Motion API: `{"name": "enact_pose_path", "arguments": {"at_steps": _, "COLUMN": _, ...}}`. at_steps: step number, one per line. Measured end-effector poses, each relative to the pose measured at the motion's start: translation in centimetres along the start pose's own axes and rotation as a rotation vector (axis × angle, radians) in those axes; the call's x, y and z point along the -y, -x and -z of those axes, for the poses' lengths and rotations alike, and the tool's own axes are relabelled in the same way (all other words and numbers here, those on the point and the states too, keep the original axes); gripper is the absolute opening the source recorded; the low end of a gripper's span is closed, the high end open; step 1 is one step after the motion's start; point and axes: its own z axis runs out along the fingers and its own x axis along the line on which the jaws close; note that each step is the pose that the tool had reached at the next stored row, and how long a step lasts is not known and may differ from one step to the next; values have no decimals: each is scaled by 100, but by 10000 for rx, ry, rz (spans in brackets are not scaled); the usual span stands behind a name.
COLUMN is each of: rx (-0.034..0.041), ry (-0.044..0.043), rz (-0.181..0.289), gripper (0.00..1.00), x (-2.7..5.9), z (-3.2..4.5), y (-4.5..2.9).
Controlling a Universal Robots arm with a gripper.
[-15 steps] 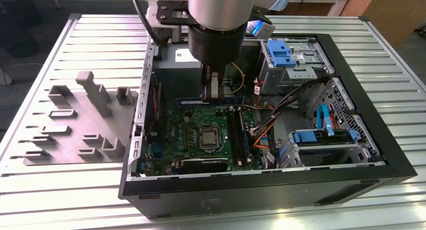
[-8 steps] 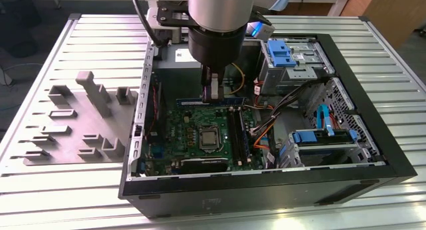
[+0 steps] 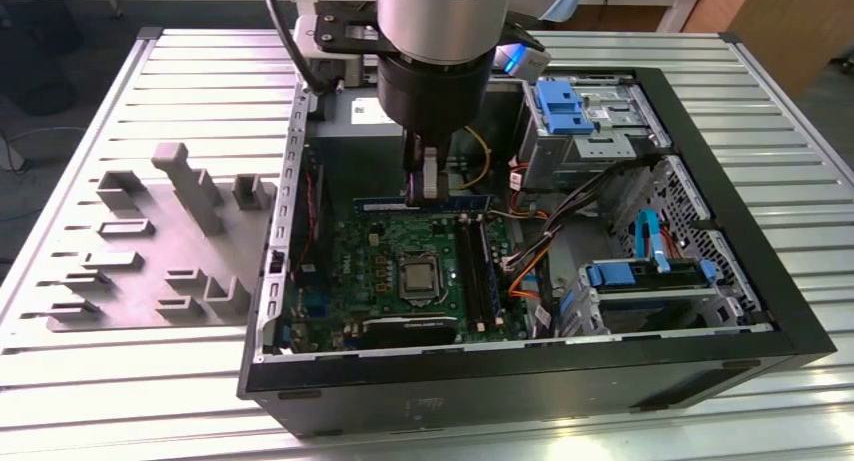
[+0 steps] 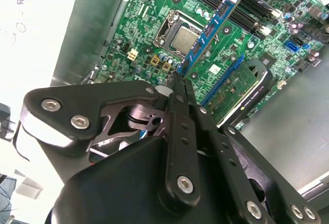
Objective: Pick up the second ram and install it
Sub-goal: 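Insert the second ram into the second slot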
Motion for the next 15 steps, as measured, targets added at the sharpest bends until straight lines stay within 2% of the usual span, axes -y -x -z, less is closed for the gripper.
{"name": "enact_pose_path", "arguments": {"at_steps": 3, "rx": 10, "ry": -9, "rz": -167, "gripper": 11, "x": 1, "z": -1, "y": 0}}
{"name": "enact_pose_path", "arguments": {"at_steps": 15, "rx": 91, "ry": -86, "rz": -1779, "gripper": 11, "x": 0, "z": -2, "y": 0}}
